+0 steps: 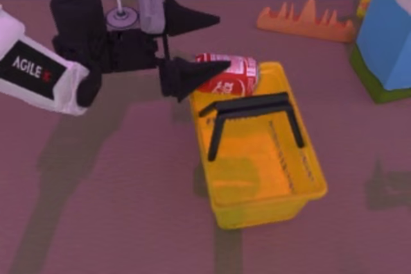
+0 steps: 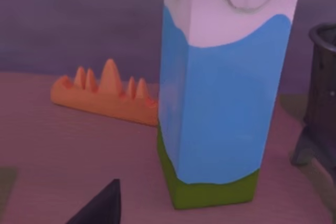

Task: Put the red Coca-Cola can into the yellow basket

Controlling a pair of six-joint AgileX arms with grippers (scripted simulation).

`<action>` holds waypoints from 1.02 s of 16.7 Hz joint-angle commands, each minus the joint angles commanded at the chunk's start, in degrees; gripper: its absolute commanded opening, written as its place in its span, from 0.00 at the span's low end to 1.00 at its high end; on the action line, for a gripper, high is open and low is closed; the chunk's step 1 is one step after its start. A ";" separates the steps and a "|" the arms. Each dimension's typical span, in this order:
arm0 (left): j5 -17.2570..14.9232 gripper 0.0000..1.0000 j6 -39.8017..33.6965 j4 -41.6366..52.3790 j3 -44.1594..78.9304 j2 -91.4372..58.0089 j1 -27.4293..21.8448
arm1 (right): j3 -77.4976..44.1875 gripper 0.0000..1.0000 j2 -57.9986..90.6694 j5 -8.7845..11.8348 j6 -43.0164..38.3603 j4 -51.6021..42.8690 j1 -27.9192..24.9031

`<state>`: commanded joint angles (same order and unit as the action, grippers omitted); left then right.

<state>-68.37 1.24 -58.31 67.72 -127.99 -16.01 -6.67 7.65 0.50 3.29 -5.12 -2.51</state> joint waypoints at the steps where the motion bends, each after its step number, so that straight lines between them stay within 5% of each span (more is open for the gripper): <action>1: 1.72 1.00 -0.41 1.36 -1.32 2.78 0.52 | -2.62 1.00 3.07 0.08 1.32 -2.06 -0.89; 6: 13.08 1.00 -2.62 11.02 -11.07 21.96 3.94 | -20.25 1.00 23.81 0.34 10.32 -16.00 -6.66; 17: 45.44 1.00 -4.81 40.91 -44.47 83.66 12.68 | -72.77 1.00 82.70 0.55 37.44 -55.11 -23.84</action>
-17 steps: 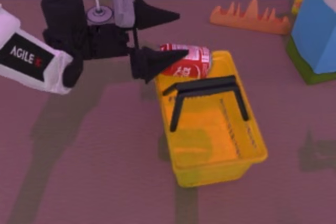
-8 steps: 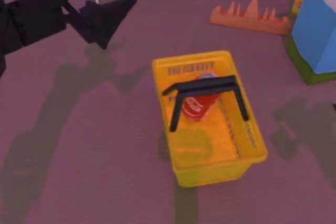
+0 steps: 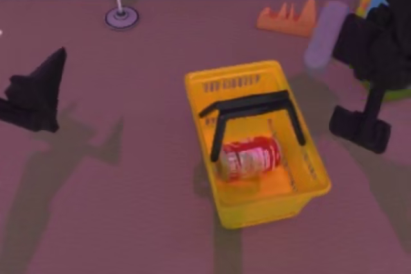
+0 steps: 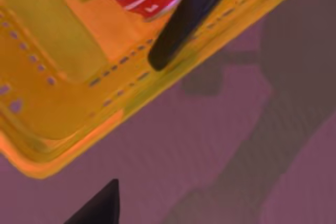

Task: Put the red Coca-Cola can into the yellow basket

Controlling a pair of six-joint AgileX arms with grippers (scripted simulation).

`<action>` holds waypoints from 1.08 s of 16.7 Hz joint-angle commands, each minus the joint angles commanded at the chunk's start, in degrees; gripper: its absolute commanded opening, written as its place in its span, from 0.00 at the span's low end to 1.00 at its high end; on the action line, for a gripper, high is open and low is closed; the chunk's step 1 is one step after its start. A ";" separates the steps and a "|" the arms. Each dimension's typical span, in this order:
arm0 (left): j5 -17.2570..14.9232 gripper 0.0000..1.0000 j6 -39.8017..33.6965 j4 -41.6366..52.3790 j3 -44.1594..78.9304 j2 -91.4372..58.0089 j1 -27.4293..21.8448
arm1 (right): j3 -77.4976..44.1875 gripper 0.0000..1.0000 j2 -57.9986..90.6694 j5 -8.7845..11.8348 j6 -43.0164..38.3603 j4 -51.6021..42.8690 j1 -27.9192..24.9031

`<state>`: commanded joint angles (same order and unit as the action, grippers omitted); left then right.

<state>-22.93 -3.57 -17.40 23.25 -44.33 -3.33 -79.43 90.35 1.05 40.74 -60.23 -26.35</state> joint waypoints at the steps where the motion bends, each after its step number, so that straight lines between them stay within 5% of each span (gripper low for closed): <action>1: 2.83 1.00 0.17 2.47 -3.03 5.91 0.65 | -4.80 1.00 4.87 -0.05 2.41 -3.15 -1.52; 6: 14.83 1.00 1.69 12.07 -15.48 30.38 3.14 | -26.26 1.00 24.94 -0.55 12.87 -15.85 -8.09; 10: 21.11 1.00 3.09 16.32 -21.58 41.40 4.21 | -37.79 1.00 34.40 -1.05 18.24 -21.58 -11.43; 18: 22.93 1.00 3.57 17.40 -23.26 44.33 4.47 | -41.01 1.00 36.78 -1.19 19.69 -22.94 -12.08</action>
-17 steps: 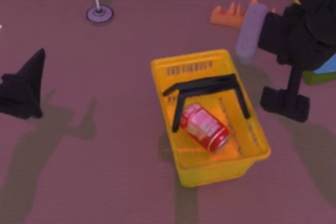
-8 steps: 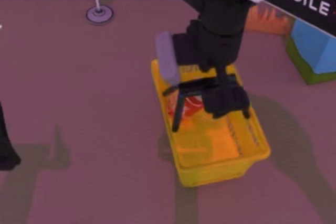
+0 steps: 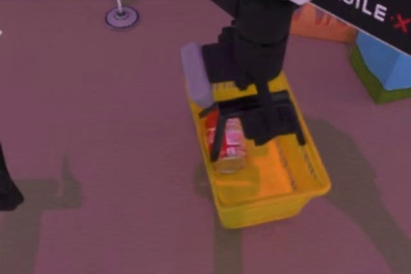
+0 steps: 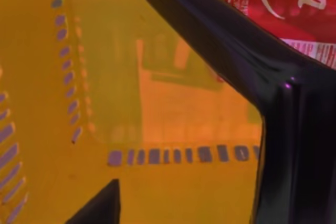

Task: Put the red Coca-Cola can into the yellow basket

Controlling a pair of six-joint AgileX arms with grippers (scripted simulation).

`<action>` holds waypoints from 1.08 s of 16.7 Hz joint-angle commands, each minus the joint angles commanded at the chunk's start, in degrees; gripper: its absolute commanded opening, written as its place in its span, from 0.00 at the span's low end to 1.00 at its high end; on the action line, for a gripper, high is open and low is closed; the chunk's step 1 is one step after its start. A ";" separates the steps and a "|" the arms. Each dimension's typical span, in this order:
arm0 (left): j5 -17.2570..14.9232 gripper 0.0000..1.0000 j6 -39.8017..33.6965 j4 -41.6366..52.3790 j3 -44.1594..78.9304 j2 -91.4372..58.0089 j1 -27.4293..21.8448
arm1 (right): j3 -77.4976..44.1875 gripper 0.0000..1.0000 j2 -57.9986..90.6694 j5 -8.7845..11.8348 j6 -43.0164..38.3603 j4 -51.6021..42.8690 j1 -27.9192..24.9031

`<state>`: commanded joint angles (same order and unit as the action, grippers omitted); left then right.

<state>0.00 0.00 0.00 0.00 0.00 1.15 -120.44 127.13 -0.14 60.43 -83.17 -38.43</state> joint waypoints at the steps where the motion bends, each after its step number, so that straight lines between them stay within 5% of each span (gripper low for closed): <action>1: 0.00 1.00 0.00 0.00 0.00 0.00 0.00 | 0.22 1.00 0.00 -0.01 0.04 0.17 -0.06; 10: 0.00 1.00 0.00 0.00 0.00 0.00 0.00 | 5.17 1.00 -0.32 -0.04 0.03 4.71 -0.33; 18: 0.00 1.00 0.00 0.00 0.00 0.00 0.00 | 5.17 0.40 -0.32 -0.04 0.03 4.71 -0.33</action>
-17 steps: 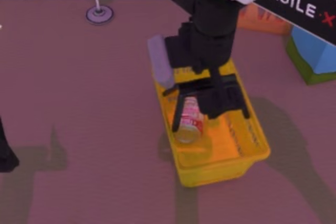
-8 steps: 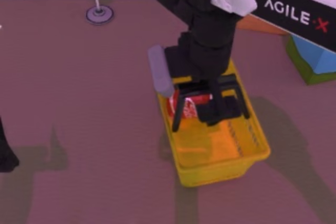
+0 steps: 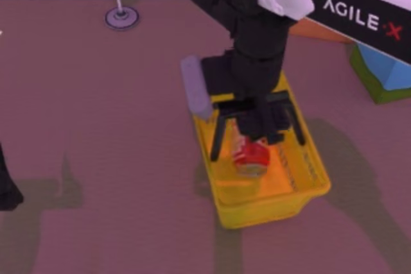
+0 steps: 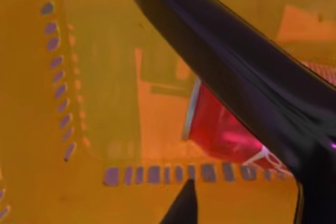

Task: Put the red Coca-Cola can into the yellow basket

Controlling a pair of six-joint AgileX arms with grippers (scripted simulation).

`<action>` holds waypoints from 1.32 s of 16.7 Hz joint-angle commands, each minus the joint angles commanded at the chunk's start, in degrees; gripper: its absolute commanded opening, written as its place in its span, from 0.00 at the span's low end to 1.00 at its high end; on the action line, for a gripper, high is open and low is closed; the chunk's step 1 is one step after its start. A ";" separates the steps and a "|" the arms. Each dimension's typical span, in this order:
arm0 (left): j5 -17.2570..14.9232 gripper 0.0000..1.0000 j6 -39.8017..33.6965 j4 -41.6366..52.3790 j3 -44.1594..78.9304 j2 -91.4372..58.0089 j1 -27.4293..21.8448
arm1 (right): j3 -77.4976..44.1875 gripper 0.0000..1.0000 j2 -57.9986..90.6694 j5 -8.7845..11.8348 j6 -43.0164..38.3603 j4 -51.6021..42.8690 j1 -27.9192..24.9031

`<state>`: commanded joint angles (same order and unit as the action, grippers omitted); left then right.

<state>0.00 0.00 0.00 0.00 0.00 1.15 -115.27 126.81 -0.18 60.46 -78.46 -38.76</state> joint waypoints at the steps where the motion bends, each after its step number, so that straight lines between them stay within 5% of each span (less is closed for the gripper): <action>1: 0.00 1.00 0.00 0.00 0.00 0.00 0.00 | 0.00 0.32 0.00 0.00 0.00 0.00 0.00; 6: 0.00 1.00 0.00 0.00 0.00 0.00 0.00 | 0.00 0.00 0.00 0.00 0.00 0.00 0.00; 22: 0.00 1.00 0.00 0.00 0.00 0.00 0.00 | 0.00 0.00 0.00 0.00 0.00 0.00 0.00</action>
<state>0.00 0.00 0.00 0.00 0.00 1.15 -115.27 126.81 -0.18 60.46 -78.46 -38.76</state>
